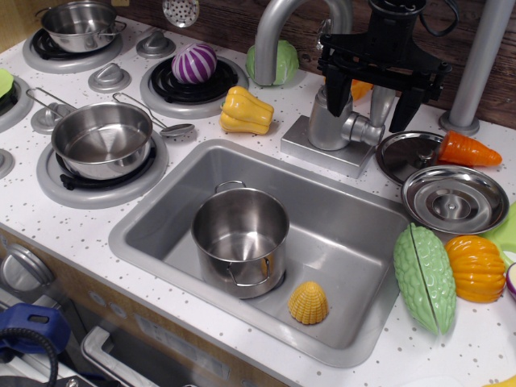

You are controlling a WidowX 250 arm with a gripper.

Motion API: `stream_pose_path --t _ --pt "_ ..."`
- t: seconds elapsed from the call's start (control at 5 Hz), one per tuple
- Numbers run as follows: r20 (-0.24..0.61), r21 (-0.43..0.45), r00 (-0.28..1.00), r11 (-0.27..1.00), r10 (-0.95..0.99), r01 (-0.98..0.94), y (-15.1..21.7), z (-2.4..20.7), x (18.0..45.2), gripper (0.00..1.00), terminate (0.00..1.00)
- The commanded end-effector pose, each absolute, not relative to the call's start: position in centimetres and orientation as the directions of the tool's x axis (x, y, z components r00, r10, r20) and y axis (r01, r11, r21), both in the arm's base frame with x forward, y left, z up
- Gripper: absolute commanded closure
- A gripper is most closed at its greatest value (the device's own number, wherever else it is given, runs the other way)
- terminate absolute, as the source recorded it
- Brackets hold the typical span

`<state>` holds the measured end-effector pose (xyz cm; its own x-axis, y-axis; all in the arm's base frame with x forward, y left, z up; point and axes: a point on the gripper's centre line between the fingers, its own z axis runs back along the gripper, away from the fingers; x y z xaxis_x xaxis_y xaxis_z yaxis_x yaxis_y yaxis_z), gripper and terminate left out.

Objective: Turn lever vertical to front

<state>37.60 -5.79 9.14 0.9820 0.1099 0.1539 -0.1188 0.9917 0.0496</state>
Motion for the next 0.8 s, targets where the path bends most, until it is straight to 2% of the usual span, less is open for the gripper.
stream_pose_path --t 0.0,0.4,0.6 --pt "0.154 0.05 0.982 0.992 0.11 -0.119 -5.8 9.1 37.6 0.0 0.0" --pt "0.304 0.099 0.948 0.987 0.094 -0.13 -6.6 9.9 38.8 0.0 0.0" --pt "0.335 0.108 0.938 0.986 0.086 -0.128 -7.0 10.5 39.9 0.0 0.0"
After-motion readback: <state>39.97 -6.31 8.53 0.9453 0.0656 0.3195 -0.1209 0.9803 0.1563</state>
